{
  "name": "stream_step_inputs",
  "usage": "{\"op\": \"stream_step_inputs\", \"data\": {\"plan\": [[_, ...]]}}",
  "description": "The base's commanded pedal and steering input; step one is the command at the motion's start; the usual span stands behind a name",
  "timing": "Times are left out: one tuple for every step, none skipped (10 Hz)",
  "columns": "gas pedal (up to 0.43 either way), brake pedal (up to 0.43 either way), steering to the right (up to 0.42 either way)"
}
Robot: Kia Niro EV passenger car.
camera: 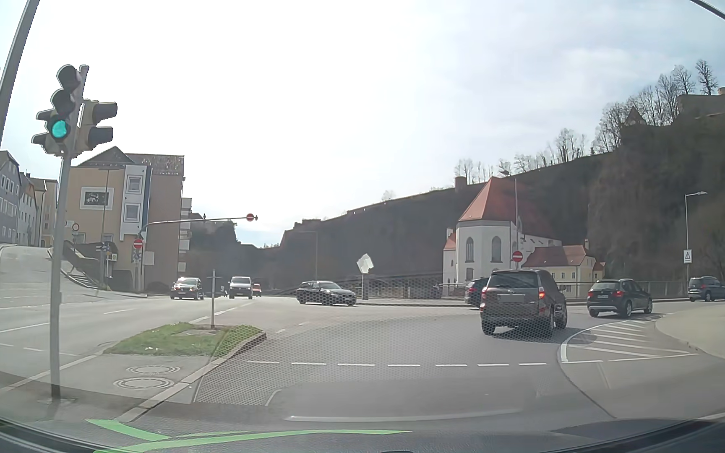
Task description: Follow the waypoints while adhering to traffic rules and regulations
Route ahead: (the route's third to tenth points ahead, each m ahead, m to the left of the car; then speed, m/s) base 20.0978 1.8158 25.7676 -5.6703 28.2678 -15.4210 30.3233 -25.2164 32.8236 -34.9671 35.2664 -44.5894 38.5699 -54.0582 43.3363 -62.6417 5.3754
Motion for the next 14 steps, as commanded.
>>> {"op": "stream_step_inputs", "data": {"plan": [[0.079,0.000,0.048],[0.079,0.000,0.060],[0.079,0.000,0.071],[0.079,0.000,0.081],[0.079,0.000,0.090],[0.087,0.000,0.094],[0.098,0.000,0.103],[0.098,0.000,0.112],[0.110,0.000,0.122],[0.110,0.000,0.129],[0.110,0.000,0.137],[0.110,0.000,0.143],[0.110,0.000,0.149],[0.118,0.000,0.157]]}}
